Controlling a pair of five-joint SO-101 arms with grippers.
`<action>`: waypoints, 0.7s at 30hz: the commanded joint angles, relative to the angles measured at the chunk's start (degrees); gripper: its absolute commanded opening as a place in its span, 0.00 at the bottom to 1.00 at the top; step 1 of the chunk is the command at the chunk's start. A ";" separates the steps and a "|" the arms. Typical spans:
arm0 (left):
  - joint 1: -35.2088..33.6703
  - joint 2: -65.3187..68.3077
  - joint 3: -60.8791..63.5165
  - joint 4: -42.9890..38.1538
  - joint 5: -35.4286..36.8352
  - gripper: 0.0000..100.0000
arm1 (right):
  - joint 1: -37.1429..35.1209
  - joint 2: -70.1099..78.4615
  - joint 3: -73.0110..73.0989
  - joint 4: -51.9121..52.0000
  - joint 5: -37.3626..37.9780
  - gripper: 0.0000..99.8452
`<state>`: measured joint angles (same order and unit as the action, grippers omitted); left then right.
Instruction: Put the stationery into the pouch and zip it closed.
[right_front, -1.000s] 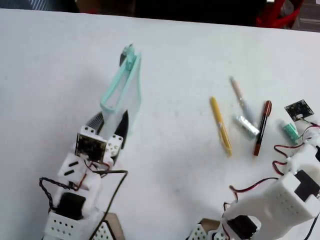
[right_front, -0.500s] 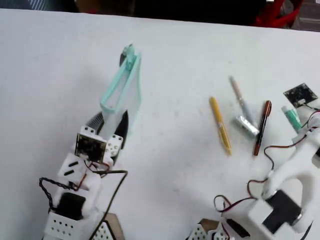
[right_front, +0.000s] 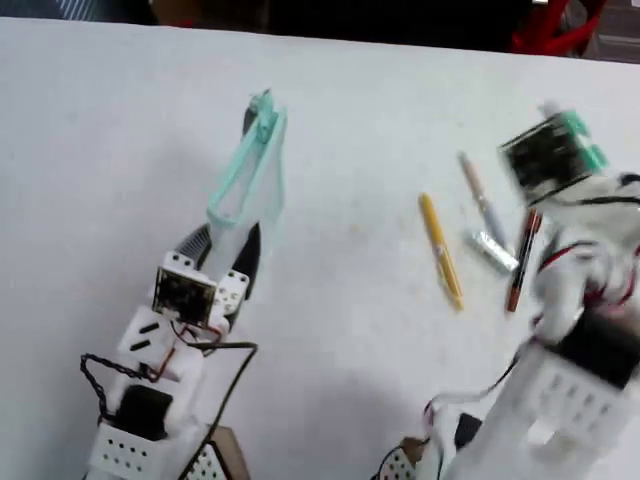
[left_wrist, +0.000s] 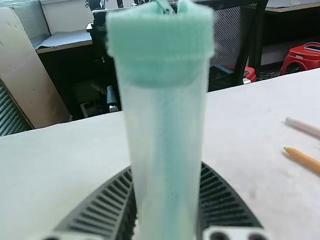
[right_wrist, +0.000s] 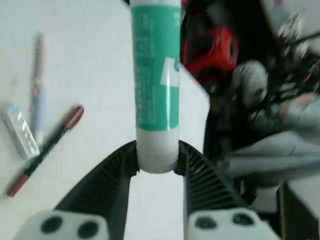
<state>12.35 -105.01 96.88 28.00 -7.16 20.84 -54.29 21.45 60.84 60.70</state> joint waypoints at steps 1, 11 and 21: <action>1.27 0.40 0.00 -0.18 -0.62 0.15 | -12.88 -13.32 -0.79 -0.13 -0.70 0.02; 6.73 0.31 -0.26 2.64 -0.79 0.19 | -23.08 -24.66 5.27 -2.68 -0.35 0.02; 8.13 0.40 -0.09 2.81 -0.79 0.19 | -37.76 -21.85 10.29 14.46 -0.70 0.02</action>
<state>18.59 -104.92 96.97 30.37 -7.43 -12.13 -80.13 32.88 69.45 60.62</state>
